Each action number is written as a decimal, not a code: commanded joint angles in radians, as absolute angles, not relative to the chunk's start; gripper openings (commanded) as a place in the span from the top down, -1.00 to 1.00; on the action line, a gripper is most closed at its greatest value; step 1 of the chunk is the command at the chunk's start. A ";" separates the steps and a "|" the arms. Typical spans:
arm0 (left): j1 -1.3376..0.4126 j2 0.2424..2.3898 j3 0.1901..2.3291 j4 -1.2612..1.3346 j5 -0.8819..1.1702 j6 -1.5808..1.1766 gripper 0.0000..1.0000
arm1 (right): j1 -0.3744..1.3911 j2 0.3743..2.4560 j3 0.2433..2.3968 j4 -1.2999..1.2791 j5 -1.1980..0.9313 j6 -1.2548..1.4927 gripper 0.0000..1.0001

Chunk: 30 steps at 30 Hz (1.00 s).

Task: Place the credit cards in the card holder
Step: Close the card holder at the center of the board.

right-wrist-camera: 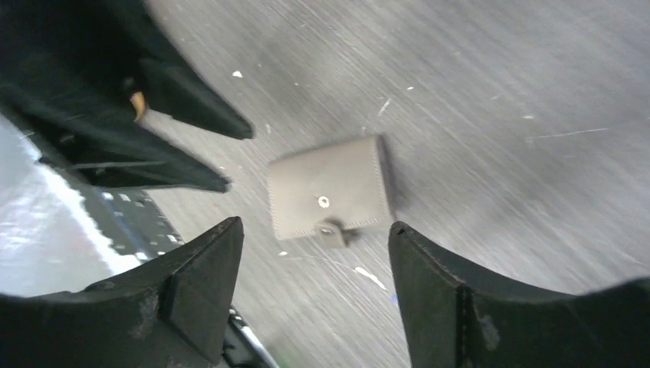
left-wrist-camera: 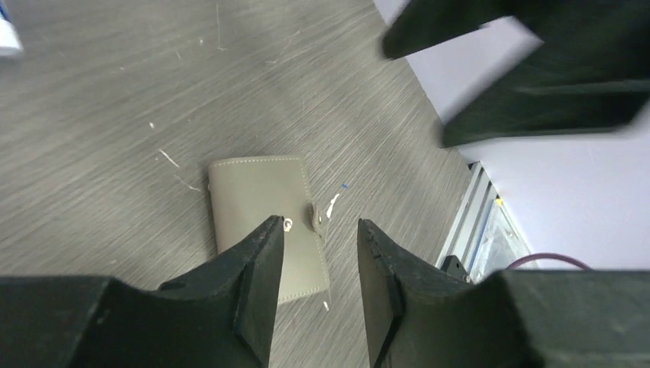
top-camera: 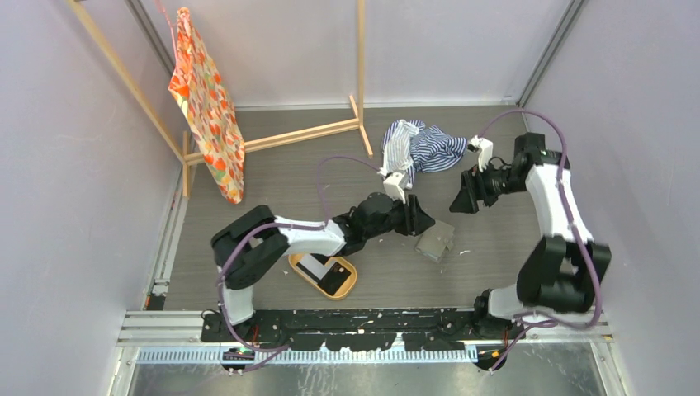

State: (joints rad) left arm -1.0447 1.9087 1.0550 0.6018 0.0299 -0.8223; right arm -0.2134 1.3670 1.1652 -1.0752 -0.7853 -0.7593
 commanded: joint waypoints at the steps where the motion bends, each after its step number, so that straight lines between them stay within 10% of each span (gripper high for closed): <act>1: -1.045 1.765 0.958 0.585 -0.074 -0.542 0.07 | -0.220 1.545 1.199 -1.184 -0.891 -0.708 -0.39; 6: -0.994 1.702 0.780 0.707 -0.088 -0.566 -0.97 | -0.221 1.537 1.106 -0.975 -0.749 -0.399 -0.23; 8: -0.932 1.722 0.736 0.772 0.054 -0.648 -0.99 | -0.221 1.559 1.095 -0.961 -0.711 -0.355 -0.14; 20: -0.954 1.959 0.918 0.635 0.323 -0.794 -0.12 | -0.213 1.798 1.165 -1.040 -0.607 -0.395 0.14; 30: -0.989 2.089 0.997 0.647 0.373 -0.881 0.18 | -0.125 1.913 1.286 -1.064 -0.613 -0.397 0.61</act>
State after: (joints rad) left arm -0.9775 2.0686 0.9943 0.6575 0.3447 -0.8467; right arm -0.1619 1.8755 1.1999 -1.0447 -0.6144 -0.3904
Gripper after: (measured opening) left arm 0.418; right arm 0.232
